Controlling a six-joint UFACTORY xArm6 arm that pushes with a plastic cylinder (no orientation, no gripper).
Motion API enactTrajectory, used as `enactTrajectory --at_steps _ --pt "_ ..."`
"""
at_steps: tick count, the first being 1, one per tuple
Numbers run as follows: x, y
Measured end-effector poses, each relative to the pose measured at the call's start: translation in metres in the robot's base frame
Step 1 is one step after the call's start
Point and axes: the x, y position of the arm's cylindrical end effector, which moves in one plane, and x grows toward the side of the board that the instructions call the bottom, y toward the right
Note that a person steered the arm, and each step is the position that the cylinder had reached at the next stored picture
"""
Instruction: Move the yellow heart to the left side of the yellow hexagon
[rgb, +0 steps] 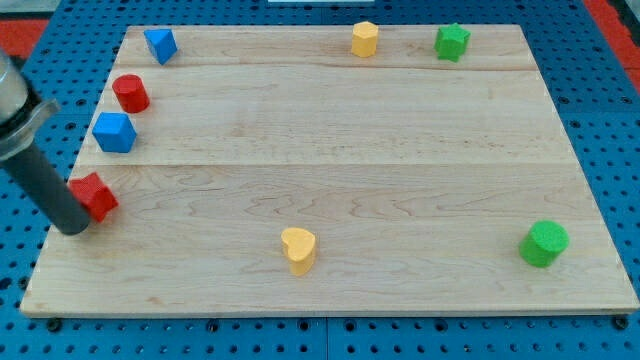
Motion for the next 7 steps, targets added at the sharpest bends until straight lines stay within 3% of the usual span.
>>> enactTrajectory --at_steps 1,2,3,4,6,7 --pt "-0.02 0.007" --pt "0.021 0.057" --pt "0.091 0.153" --pt "0.09 0.217" --pt "0.011 0.213" --pt "0.015 0.221"
